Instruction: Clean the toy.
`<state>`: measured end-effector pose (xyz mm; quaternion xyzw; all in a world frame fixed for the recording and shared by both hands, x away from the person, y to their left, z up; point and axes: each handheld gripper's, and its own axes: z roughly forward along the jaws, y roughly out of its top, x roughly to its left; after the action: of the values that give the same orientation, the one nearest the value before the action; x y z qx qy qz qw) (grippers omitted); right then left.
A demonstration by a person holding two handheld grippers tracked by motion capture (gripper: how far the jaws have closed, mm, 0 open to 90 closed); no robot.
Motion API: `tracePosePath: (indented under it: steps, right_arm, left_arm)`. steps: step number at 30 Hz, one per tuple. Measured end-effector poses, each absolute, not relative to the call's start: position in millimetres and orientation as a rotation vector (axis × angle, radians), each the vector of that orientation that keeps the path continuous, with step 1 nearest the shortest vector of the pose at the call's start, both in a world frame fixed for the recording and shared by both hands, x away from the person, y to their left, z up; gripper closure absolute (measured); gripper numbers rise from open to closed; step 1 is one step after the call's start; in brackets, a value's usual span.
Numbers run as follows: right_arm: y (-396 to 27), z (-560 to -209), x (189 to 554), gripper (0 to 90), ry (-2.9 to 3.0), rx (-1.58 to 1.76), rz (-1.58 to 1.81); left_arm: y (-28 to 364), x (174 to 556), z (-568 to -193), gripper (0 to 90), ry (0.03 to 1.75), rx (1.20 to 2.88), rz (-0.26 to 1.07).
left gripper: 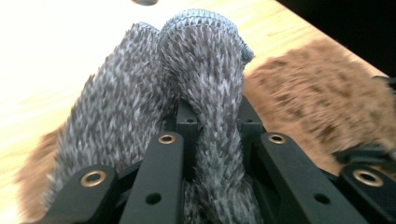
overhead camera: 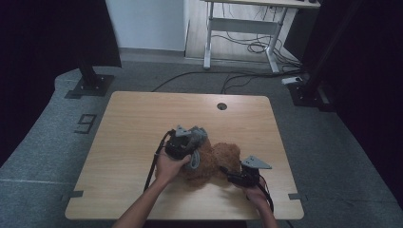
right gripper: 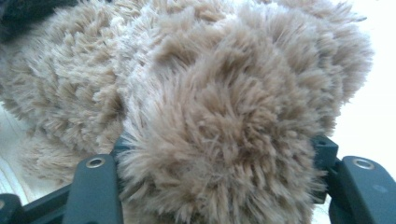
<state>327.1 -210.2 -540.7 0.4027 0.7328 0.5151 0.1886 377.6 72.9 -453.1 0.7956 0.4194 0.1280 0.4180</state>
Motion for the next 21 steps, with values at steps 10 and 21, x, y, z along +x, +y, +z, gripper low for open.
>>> tracePosePath:
  steps: [10, 21]
  right_arm:
    - [-209.2, -540.8, 326.6, 35.2, 2.056, 1.137, 1.449]
    - [-210.7, -541.7, 327.7, 34.8, 2.051, 1.152, 1.465]
  left_arm:
    - [111.0, 383.1, -467.0, 77.1, 1.146, 2.024, 0.377]
    - [149.3, 379.4, -498.8, 77.0, 1.260, 2.029, 0.352]
